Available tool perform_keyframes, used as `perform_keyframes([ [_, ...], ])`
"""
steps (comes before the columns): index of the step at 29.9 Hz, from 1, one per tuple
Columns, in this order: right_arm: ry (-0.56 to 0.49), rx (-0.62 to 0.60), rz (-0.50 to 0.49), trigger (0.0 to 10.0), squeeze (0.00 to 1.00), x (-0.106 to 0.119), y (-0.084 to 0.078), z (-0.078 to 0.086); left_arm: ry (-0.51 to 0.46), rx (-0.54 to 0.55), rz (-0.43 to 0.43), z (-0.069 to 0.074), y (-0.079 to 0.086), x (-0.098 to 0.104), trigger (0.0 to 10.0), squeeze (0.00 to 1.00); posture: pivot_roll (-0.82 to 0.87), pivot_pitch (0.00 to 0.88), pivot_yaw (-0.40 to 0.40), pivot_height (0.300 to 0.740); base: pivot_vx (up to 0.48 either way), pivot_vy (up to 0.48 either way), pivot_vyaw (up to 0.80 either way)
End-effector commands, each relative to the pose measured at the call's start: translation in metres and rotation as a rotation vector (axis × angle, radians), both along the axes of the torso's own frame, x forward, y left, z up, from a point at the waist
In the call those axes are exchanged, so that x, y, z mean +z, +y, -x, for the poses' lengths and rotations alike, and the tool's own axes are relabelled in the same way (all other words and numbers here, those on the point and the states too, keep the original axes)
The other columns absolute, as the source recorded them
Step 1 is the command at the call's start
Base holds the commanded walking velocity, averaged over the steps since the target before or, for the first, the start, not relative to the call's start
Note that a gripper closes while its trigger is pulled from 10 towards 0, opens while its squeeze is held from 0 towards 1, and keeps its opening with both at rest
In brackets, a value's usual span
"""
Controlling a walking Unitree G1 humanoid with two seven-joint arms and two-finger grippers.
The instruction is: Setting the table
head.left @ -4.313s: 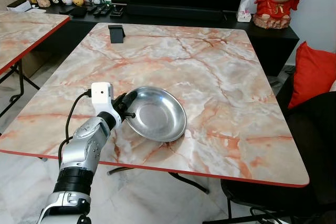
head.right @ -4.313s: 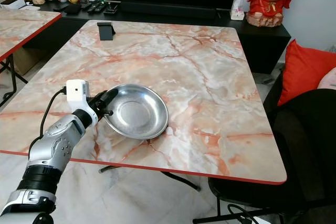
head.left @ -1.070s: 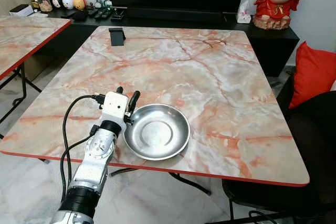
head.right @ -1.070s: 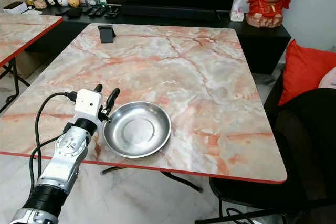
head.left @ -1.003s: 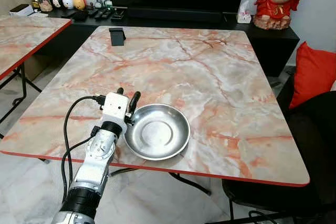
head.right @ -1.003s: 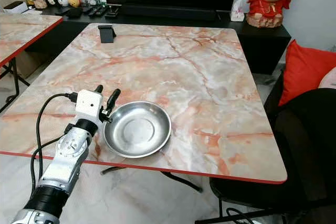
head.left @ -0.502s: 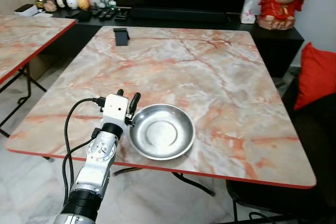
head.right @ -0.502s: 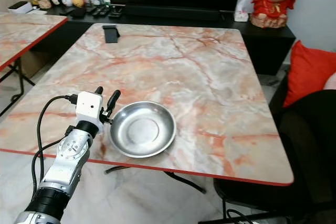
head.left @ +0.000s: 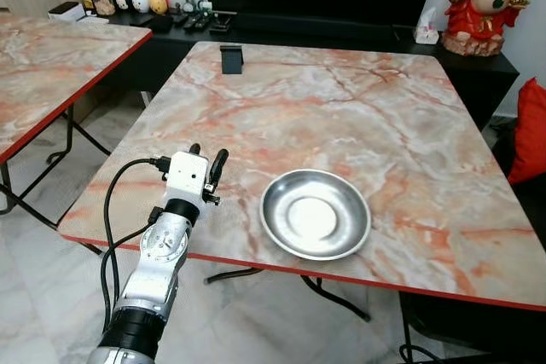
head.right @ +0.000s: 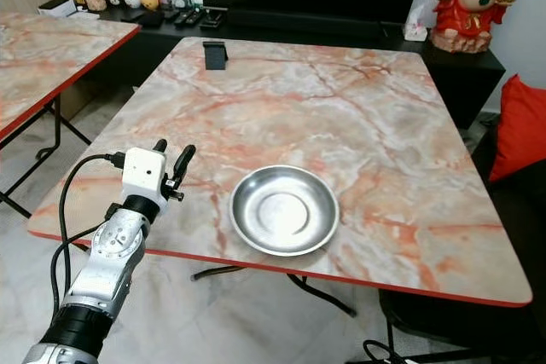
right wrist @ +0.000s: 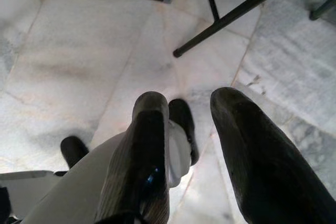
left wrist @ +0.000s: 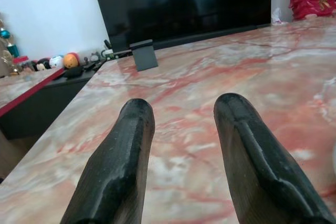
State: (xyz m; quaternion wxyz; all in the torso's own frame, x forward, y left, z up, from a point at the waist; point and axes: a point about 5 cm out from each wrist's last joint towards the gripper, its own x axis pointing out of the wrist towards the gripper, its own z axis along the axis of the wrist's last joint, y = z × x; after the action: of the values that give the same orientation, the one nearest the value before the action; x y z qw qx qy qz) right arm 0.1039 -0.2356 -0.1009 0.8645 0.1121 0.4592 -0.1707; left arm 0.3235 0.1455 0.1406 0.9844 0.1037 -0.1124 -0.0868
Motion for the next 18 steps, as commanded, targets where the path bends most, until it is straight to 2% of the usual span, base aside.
perform_keyframes([
  [1,0.004,0.004,-0.003,10.0,0.0,0.0001,-0.0012,0.0,-0.003,-0.006,0.004,-0.0002,-0.0008,0.0031,10.0,0.0,0.06,0.0,-0.014,0.715,0.0,0.33,0.0],
  [18,0.005,0.015,-0.008,10.0,0.0,0.0002,-0.0005,-0.0009,0.001,-0.023,0.007,-0.0004,-0.0059,0.0038,10.0,0.0,0.06,0.0,-0.01,0.715,0.0,0.332,0.0],
])
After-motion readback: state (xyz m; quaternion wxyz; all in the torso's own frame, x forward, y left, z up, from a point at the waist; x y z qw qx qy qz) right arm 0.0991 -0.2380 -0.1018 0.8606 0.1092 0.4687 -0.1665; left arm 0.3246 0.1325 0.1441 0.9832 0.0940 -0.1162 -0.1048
